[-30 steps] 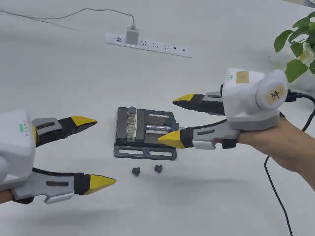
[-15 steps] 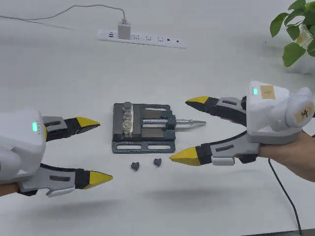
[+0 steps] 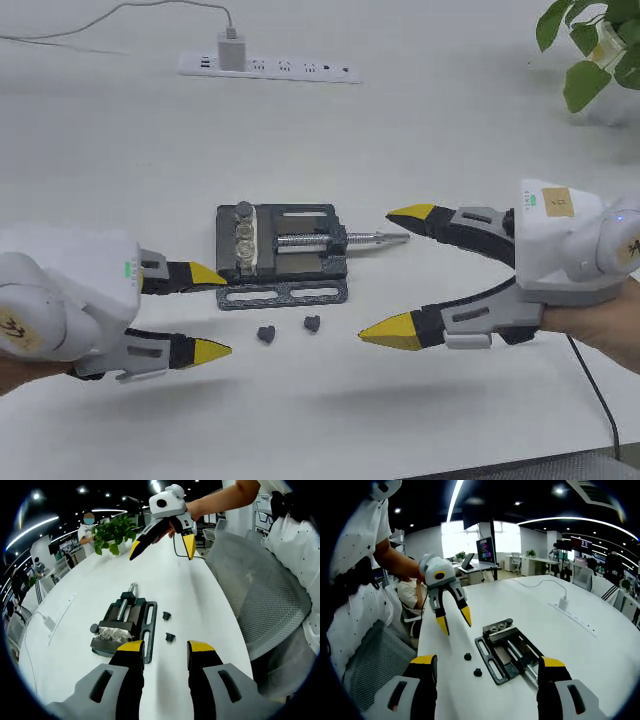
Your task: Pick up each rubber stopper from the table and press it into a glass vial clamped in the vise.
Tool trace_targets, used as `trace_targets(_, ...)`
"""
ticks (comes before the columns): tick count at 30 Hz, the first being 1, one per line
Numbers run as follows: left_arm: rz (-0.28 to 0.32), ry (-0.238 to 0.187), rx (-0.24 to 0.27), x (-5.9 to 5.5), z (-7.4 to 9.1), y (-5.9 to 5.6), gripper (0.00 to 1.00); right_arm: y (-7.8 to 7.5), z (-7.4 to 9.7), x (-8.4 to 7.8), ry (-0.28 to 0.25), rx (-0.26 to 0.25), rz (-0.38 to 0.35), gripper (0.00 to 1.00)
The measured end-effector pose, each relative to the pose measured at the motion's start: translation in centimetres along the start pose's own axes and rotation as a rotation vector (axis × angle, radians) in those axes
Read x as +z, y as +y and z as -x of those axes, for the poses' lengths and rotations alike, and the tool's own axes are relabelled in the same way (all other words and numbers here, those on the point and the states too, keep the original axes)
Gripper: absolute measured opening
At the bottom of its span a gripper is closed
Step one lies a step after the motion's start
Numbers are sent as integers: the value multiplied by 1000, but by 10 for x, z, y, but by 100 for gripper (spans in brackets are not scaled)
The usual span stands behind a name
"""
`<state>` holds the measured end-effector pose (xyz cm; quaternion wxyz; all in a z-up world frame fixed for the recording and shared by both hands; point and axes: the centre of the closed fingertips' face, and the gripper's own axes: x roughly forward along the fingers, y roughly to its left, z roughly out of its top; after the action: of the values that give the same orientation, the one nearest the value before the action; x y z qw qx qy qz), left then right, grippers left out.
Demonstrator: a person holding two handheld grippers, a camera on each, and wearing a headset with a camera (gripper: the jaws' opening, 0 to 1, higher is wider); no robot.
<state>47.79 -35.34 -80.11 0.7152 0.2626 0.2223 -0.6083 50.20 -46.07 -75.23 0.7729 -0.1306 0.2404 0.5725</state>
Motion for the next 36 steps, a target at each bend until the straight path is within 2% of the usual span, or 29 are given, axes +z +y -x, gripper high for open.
trace_targets(3,-46,33,-25,-4,-10,-1,25,-1,2,2,-6,-9,-2,81)
trace_targets(7,-63,60,-52,-9,-20,-3,21,0,4,2,-8,-12,-6,81)
trace_targets(8,-85,71,-65,-13,-24,-4,20,0,4,2,-7,-13,-9,81)
trace_targets(12,-106,103,-88,-22,-35,-4,16,-2,6,-1,-6,-19,-15,80)
trace_targets(21,-143,113,-114,-22,-50,-6,13,-3,10,-4,-7,-28,-29,80)
trace_targets(27,-155,123,-120,-23,-54,-6,10,-4,12,-4,-10,-34,-33,80)
trace_targets(31,-165,141,-126,-28,-58,-5,8,-7,14,-6,-9,-39,-36,79)
trace_targets(36,-165,136,-132,-26,-59,-6,7,-11,15,-7,-11,-43,-39,79)
